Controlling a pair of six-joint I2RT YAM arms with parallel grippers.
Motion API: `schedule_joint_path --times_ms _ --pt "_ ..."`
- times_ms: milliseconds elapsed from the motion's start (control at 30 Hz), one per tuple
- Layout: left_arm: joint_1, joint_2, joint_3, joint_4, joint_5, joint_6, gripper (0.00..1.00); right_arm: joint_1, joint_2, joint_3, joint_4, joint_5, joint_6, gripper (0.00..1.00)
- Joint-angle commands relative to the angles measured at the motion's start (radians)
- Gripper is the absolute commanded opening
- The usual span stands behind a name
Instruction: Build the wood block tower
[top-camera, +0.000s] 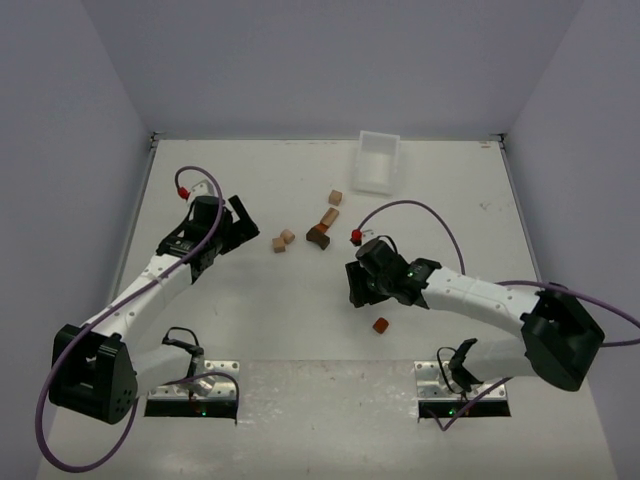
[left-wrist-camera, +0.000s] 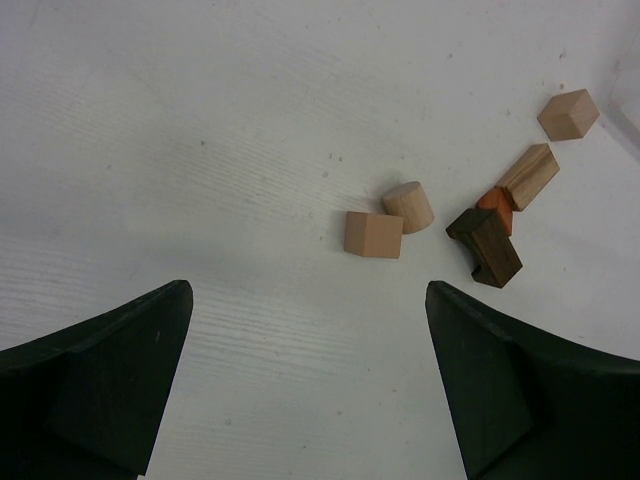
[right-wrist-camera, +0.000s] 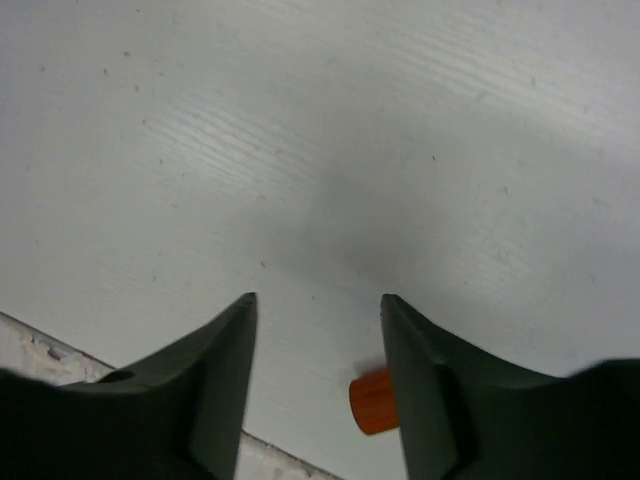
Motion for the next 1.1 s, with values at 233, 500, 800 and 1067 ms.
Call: schedule_joint_path --times_ms 233,500,800,1067 --pt "-0.004 0.014 -0.004 0.057 0.021 0.013 1.0 -0.001 -0.31 -0.223 -0.145 -0.027 0.071 0.99" --pt "-0.004 0.018 -0.004 0.057 0.019 0.017 1.0 -0.002 -0.167 -0.233 -0.051 -0.02 0.061 0.89" --pt "-0.004 0.018 -0.001 0.051 0.014 0.019 1.0 -0.002 -0.091 -0.216 0.052 -0.057 0.033 0.38" --pt "-0.004 0.018 0.002 0.049 0.012 0.018 1.0 -0.002 -0.053 -0.131 0.063 -0.036 -0.007 0.19"
